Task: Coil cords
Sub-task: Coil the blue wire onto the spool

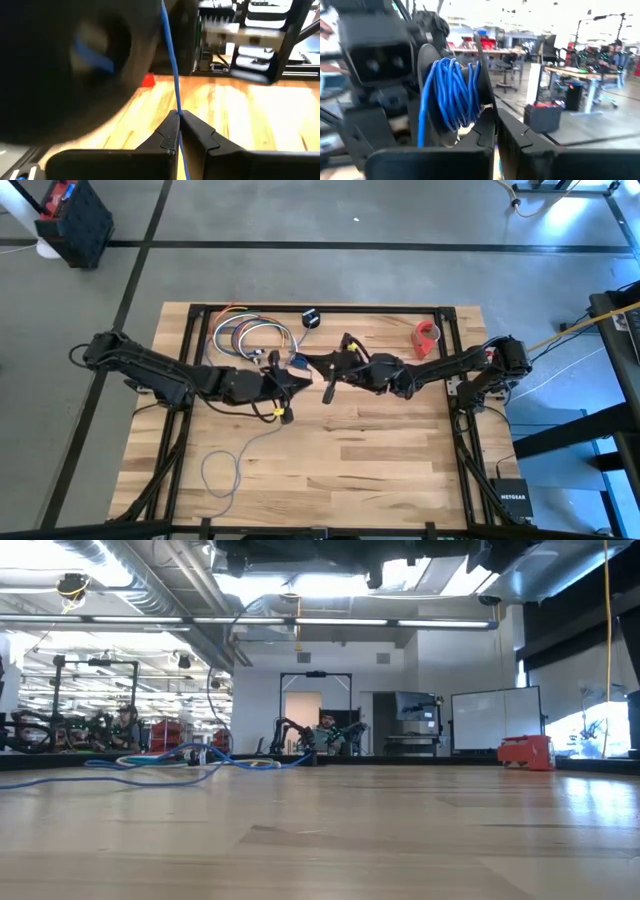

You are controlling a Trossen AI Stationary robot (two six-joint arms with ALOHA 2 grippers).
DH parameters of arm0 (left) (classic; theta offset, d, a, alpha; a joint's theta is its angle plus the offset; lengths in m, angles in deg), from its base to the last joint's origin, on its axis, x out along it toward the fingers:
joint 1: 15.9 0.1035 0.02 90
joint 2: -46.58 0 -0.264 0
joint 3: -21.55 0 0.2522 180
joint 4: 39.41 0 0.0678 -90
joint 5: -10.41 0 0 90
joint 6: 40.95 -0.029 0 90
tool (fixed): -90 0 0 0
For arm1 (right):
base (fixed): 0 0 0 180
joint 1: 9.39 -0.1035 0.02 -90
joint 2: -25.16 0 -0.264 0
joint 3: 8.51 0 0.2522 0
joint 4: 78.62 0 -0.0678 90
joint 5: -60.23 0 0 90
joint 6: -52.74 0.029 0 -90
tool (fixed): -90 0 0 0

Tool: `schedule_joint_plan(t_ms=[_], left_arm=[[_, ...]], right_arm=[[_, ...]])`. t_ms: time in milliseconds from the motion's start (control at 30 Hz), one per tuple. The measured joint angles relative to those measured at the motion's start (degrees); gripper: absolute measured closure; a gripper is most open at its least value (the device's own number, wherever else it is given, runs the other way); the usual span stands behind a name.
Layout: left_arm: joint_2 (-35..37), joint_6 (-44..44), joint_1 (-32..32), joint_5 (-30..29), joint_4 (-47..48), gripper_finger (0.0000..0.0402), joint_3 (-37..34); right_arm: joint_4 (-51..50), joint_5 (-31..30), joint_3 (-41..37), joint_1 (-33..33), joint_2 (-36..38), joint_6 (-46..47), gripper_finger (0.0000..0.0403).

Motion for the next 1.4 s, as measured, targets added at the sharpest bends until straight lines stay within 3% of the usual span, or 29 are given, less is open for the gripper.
schedule_joint_plan(t_ms=[267,800,1100,1233,1400], left_arm=[[0.0,0.0,-2.0,-0.1,0.8,0.0394,-0.1],[0.0,6.9,-2.3,0.0,18.4,0.0394,-0.1],[0.0,7.0,-2.3,0.0,22.0,0.0398,-0.1],[3.0,9.1,-2.3,-2.5,29.2,0.0399,-0.3],[12.2,13.6,-3.3,-5.0,39.0,0.0400,-0.3]], right_arm=[[3.8,1.4,0.0,0.0,0.1,1.1,0.0393],[3.2,5.7,0.0,0.0,3.8,-0.4,0.0393],[2.4,9.0,0.1,0.0,4.4,-0.6,0.0393],[-2.2,10.2,0.2,0.0,4.6,-0.7,0.0393],[-8.1,10.2,0.4,0.0,4.9,-2.2,0.0393]])
